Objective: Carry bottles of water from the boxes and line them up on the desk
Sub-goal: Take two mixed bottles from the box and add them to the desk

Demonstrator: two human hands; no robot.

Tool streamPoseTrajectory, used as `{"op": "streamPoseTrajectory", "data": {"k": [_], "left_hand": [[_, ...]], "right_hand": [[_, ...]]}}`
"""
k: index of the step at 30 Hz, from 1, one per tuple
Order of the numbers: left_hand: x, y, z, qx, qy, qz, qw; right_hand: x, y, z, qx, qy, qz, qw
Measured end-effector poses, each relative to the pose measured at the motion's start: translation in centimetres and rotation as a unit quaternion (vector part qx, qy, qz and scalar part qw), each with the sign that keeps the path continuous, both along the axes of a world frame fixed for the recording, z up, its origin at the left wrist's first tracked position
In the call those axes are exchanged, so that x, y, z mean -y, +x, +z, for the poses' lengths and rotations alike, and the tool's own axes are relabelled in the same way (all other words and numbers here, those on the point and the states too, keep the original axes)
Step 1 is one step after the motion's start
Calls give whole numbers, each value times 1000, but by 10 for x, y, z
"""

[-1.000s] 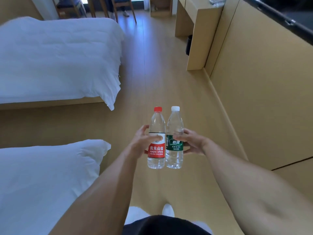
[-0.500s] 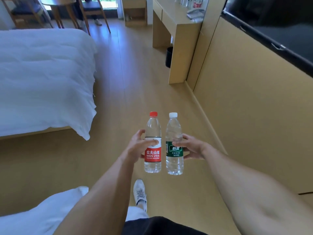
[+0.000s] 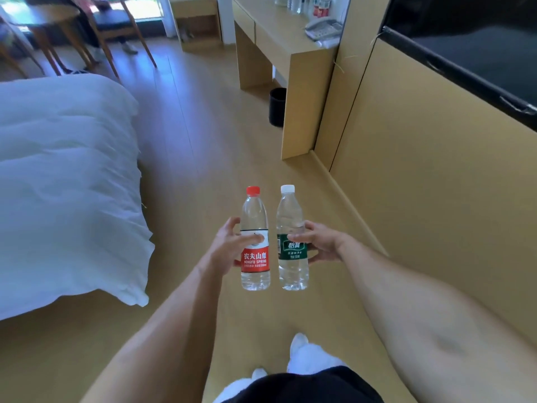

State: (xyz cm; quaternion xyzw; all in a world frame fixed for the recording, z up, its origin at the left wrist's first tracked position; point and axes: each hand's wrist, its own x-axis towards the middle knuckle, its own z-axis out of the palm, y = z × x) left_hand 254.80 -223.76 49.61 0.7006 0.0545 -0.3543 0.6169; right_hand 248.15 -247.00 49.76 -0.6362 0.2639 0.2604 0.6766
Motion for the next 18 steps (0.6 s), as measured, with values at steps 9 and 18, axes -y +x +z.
{"op": "streamPoseTrajectory", "data": {"k": [9, 18], "left_hand": [[15, 149, -14, 9, 32, 50, 998], [39, 319, 3, 17, 22, 91, 995]], "right_hand": [[21, 166, -20, 6, 21, 28, 999], [48, 361, -14, 6, 43, 74, 996]]}}
